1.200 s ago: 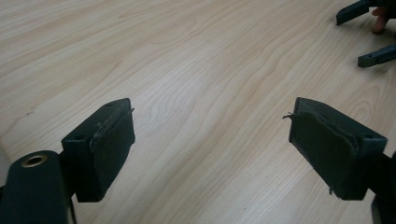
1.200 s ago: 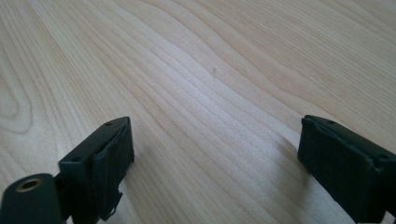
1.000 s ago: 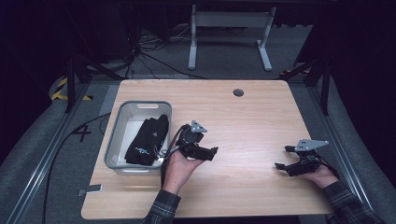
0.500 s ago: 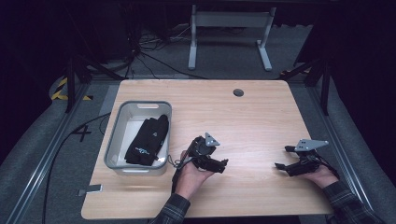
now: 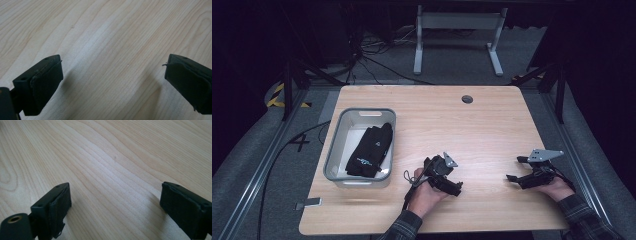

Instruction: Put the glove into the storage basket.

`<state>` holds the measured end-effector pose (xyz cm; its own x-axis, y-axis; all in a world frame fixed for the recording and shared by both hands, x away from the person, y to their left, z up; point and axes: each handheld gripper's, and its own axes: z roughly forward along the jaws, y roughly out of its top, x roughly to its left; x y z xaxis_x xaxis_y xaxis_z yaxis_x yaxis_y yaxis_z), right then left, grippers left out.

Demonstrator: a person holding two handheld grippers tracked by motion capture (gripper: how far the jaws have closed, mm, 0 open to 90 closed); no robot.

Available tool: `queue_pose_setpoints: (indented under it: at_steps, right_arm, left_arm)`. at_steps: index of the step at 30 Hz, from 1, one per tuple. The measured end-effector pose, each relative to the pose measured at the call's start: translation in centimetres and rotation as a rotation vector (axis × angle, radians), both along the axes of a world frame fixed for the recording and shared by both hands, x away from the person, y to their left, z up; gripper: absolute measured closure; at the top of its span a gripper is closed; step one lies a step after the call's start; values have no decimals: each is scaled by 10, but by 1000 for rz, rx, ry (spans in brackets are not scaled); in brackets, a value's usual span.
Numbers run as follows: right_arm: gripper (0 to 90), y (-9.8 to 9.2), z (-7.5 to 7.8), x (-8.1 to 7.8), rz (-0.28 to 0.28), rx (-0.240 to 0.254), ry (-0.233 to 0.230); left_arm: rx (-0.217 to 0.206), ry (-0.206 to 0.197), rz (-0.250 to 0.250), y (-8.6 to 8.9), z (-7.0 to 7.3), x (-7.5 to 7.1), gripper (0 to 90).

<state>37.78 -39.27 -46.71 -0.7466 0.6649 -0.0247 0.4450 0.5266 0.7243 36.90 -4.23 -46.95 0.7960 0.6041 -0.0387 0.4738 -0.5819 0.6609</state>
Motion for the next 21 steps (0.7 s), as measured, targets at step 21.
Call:
queue_pose_setpoints:
  at_steps: [21]
  right_arm:
    - [104,0,0,0,1,-1,0]
  left_arm:
    - [-17,-37,-34,-2,-5,-2,0]
